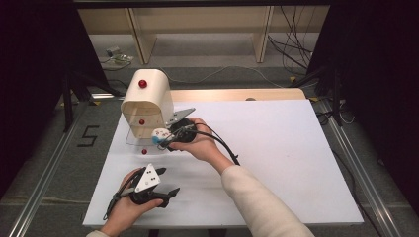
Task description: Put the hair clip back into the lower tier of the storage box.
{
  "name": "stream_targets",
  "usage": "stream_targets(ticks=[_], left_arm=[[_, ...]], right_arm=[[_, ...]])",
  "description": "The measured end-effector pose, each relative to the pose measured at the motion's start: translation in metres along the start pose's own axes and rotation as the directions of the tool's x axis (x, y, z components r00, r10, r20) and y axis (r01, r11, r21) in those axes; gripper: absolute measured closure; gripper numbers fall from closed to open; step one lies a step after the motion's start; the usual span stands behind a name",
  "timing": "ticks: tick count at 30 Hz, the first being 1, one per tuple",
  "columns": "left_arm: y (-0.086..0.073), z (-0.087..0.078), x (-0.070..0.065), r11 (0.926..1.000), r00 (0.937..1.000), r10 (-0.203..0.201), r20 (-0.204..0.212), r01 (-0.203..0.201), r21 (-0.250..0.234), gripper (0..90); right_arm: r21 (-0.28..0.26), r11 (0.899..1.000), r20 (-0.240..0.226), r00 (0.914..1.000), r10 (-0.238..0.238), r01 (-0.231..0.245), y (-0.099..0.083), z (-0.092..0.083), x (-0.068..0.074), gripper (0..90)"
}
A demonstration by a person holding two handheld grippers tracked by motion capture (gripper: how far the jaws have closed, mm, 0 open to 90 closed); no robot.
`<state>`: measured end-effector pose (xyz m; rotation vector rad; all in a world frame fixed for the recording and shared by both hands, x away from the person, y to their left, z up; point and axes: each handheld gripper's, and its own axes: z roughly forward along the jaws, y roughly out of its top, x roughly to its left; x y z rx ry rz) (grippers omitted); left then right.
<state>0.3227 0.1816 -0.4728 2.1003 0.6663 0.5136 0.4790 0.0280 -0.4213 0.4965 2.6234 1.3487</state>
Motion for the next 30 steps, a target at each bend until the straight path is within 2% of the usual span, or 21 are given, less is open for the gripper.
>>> stream_targets(ticks=[20, 30], left_arm=[[0.0, 0.0, 0.0, 1.0, 1.0, 0.0, 0.004, 0.0, 0.0, 20.0], [0.0, 0.001, -0.001, 1.0, 1.0, -0.002, 0.001, 0.002, -0.002, 20.0]], right_arm=[[0.015, 1.0, 0.001, 1.0, -0.003, 0.003, 0.009, 0.012, 0.002, 45.1], [0.028, 0.999, 0.013, 0.9998, 0.014, -0.014, 0.013, 0.01, -0.004, 45.1]])
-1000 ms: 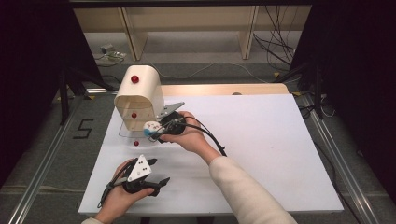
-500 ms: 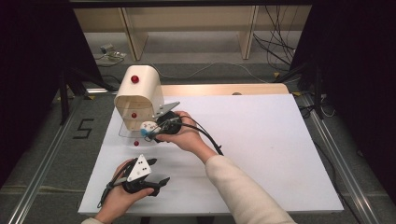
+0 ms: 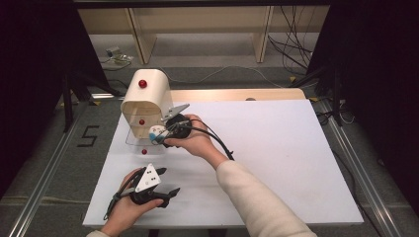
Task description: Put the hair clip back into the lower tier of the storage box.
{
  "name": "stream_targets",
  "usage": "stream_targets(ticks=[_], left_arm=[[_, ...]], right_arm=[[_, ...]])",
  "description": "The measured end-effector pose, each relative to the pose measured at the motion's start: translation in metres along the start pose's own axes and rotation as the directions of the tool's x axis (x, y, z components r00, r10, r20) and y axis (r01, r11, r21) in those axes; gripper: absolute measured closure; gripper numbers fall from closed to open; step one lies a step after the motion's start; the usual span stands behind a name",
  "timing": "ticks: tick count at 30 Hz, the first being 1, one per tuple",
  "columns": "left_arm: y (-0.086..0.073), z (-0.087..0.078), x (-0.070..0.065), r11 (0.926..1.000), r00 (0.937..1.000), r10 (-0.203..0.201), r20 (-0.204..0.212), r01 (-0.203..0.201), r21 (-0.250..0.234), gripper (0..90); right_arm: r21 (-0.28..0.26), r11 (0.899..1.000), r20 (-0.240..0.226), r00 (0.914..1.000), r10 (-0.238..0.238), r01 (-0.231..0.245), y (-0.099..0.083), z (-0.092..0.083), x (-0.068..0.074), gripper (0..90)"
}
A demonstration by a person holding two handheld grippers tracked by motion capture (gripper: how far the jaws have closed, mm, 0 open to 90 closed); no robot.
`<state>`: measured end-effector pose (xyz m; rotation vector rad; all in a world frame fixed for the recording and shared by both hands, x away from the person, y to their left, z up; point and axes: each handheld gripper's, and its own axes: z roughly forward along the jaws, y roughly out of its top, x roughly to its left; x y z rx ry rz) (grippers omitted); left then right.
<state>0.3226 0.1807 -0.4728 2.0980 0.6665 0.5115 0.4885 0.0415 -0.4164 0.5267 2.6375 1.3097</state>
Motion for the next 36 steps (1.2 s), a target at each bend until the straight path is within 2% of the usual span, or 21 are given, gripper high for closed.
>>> stream_targets(ticks=[24, 36], left_arm=[[0.0, 0.0, 0.0, 1.0, 1.0, 0.0, 0.005, 0.0, -0.006, 20.0], [0.001, -0.001, 0.0, 1.0, 1.0, 0.004, 0.008, -0.004, -0.007, 20.0]], right_arm=[[0.0, 1.0, -0.015, 0.9999, -0.007, 0.007, 0.009, 0.011, 0.004, 45.0], [0.009, 1.0, -0.018, 0.9998, 0.007, -0.006, 0.012, 0.021, 0.005, 44.7]])
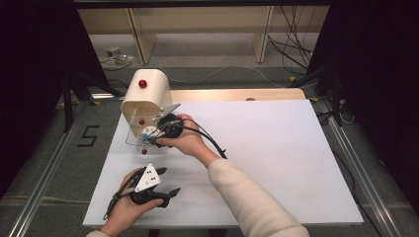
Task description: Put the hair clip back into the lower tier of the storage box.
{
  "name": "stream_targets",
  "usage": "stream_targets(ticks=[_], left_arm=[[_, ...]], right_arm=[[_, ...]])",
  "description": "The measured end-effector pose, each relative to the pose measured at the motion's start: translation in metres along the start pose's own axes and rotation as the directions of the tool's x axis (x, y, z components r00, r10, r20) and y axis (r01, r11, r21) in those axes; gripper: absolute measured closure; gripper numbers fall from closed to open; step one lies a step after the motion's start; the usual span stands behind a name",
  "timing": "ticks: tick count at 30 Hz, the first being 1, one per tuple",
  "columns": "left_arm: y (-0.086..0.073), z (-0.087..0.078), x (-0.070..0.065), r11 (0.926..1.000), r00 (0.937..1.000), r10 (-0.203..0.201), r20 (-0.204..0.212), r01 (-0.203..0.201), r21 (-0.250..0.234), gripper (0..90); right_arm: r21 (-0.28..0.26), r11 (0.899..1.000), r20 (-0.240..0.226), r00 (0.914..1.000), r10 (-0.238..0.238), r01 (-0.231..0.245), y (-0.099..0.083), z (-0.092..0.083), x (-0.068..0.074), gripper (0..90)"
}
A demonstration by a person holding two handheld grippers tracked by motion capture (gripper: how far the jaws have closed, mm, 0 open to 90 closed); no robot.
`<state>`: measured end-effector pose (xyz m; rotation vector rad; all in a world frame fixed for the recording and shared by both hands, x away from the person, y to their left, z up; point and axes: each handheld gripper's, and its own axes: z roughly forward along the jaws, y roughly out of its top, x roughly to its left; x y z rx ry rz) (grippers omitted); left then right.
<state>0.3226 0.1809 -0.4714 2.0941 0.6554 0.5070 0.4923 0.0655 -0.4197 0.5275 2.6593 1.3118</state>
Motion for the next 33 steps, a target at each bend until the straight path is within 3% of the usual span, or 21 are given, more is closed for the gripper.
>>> stream_targets(ticks=[16, 21, 33], left_arm=[[0.0, 0.0, 0.0, 1.0, 1.0, 0.003, 0.003, -0.003, 0.0, 20.0], [0.0, 0.0, -0.001, 1.0, 1.0, 0.003, 0.003, -0.003, -0.002, 20.0], [0.0, 0.0, -0.001, 1.0, 0.9999, 0.001, 0.011, -0.001, 0.002, 20.0]], right_arm=[[0.01, 1.0, 0.01, 0.9999, 0.013, -0.013, 0.008, 0.011, 0.003, 44.0], [0.029, 0.999, 0.021, 0.9991, 0.037, -0.038, 0.006, 0.016, 0.003, 43.4], [0.019, 0.997, 0.045, 0.9962, 0.074, -0.075, 0.006, 0.018, 0.007, 37.4]])
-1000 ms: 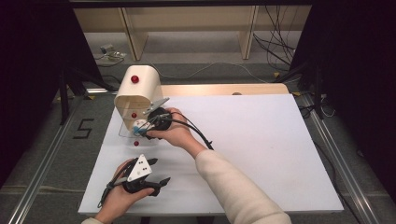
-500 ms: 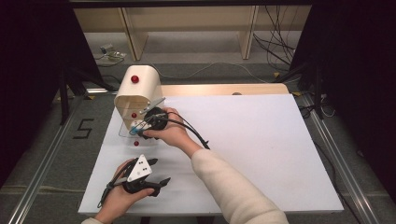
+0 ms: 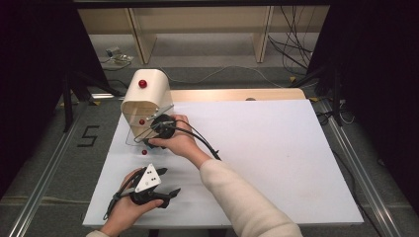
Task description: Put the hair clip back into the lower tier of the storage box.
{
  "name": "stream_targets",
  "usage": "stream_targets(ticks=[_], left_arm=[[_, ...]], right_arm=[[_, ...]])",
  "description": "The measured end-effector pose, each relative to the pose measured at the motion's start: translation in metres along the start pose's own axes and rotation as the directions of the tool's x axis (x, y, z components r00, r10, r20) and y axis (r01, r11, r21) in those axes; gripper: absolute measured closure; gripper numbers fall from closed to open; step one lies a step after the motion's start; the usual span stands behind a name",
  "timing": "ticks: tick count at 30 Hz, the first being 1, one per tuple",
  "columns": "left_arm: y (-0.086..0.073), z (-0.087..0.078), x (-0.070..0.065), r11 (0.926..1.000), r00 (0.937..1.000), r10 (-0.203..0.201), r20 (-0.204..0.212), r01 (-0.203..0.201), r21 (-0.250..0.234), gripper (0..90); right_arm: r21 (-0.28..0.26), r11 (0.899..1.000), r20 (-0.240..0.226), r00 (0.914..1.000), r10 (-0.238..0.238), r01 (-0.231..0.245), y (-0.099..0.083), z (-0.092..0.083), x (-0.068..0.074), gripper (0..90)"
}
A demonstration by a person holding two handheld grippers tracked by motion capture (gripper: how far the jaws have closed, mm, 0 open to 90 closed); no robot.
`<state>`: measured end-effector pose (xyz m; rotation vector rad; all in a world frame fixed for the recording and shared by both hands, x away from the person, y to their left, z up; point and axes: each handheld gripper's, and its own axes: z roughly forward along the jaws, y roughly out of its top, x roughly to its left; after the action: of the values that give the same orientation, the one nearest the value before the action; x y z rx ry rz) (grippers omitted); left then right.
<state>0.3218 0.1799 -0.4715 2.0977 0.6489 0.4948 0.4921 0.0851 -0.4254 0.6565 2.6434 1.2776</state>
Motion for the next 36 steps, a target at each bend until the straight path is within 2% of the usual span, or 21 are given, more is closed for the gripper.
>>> stream_targets(ticks=[13, 23, 28, 36], left_arm=[[0.0, 0.0, 0.0, 1.0, 1.0, -0.006, -0.002, 0.006, -0.001, 20.2], [-0.001, 0.0, 0.001, 0.9998, 0.9998, -0.019, -0.004, 0.019, -0.005, 20.1], [-0.001, 0.0, 0.002, 0.9996, 0.9996, -0.027, -0.001, 0.027, -0.008, 19.8], [-0.001, 0.0, 0.002, 0.9992, 0.9992, -0.039, 0.001, 0.039, -0.013, 19.8]], right_arm=[[-0.029, 0.999, 0.018, 0.9997, 0.016, -0.015, -0.008, -0.018, 0.001, 34.3], [-0.068, 0.998, 0.03, 0.9995, 0.001, 0.001, -0.015, -0.041, 0.003, 34.2], [-0.067, 0.998, 0.035, 0.9994, -0.007, 0.009, -0.019, -0.049, 0.002, 34.0], [-0.083, 0.997, 0.045, 0.999, 0.002, 0.002, -0.028, -0.063, 0.0, 34.0]])
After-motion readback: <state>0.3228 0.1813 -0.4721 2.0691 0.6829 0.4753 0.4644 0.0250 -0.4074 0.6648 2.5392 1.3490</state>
